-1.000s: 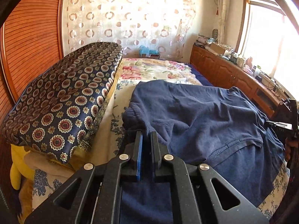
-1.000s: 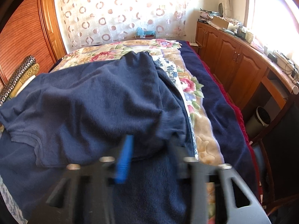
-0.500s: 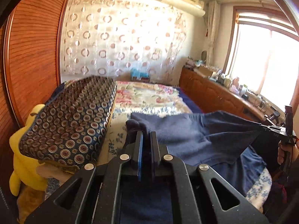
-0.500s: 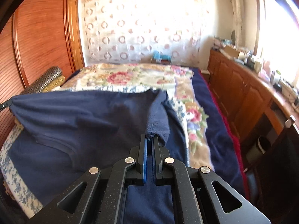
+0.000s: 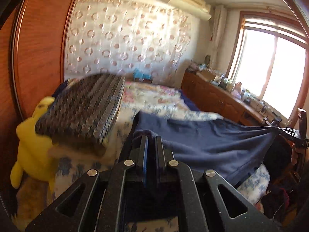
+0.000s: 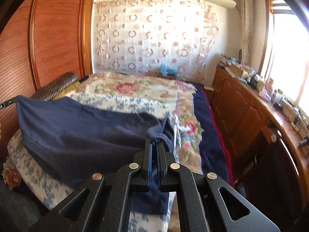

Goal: Fold small clothes
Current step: 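Lift the edge with both grippers, fold it over, and release, then press and smooth the folded shirt with both open grippers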

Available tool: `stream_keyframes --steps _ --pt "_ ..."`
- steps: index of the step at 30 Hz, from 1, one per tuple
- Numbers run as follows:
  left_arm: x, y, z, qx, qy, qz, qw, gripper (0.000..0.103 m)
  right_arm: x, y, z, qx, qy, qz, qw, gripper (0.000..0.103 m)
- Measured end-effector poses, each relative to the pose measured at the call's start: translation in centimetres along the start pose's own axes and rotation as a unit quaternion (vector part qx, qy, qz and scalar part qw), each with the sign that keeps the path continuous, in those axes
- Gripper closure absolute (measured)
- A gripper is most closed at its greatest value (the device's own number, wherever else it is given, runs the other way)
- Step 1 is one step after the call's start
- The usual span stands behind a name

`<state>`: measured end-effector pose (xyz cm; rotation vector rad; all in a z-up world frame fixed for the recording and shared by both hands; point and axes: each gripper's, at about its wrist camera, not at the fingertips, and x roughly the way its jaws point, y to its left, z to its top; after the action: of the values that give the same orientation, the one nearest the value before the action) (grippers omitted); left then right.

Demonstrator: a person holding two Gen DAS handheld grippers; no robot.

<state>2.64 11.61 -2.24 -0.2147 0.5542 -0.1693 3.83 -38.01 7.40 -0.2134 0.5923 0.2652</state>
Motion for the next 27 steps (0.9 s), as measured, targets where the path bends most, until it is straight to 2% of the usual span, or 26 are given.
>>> stream_keyframes --steps 4,7,15,17,19,20,22,23,24,25,27 --pt "1.9 1.7 -3.4 -0.018 0.051 0.023 0.9983 0.096 3.4 -0.4 -3.9 0.029 0.05 0.008 0.998 0.099" --pt "2.8 1.6 -5.1 -0.013 0.077 0.035 0.9963 0.096 4.9 -0.3 -5.7 0.049 0.061 0.018 0.997 0.099" --pt "3.6 1.1 -6.9 0.002 0.107 0.043 0.9934 0.094 6.4 -0.1 -5.6 0.056 0.067 0.012 0.996 0.099" --pt "3.4 1.1 -6.9 0.005 0.106 0.044 0.9933 0.086 5.8 -0.5 -5.4 0.06 0.067 0.009 0.996 0.092" --pt "3.2 1.1 -6.7 0.002 0.102 0.04 0.994 0.068 4.8 -0.2 -5.2 0.058 0.061 0.006 0.996 0.082" --pt "2.9 1.1 -6.6 0.0 0.098 0.037 0.9945 0.063 4.3 0.1 -5.1 0.056 0.058 0.006 0.997 0.079" --pt "2.7 1.1 -6.4 0.002 0.093 0.039 0.9949 0.051 3.4 0.5 -4.9 0.048 0.052 0.001 0.997 0.064" --pt "2.5 1.0 -6.3 0.005 0.094 0.043 0.9947 0.046 3.2 0.7 -4.9 0.045 0.046 -0.002 0.998 0.061" --pt "2.4 0.9 -6.1 0.008 0.091 0.047 0.9947 0.029 2.9 1.0 -4.9 0.041 0.039 -0.004 0.998 0.058" --pt "2.3 0.9 -6.0 0.01 0.087 0.049 0.9949 0.021 2.6 1.3 -4.8 0.039 0.031 -0.002 0.999 0.057" --pt "2.2 1.0 -5.9 0.01 0.084 0.053 0.995 0.02 2.1 1.9 -4.7 0.037 0.019 0.003 0.999 0.05"
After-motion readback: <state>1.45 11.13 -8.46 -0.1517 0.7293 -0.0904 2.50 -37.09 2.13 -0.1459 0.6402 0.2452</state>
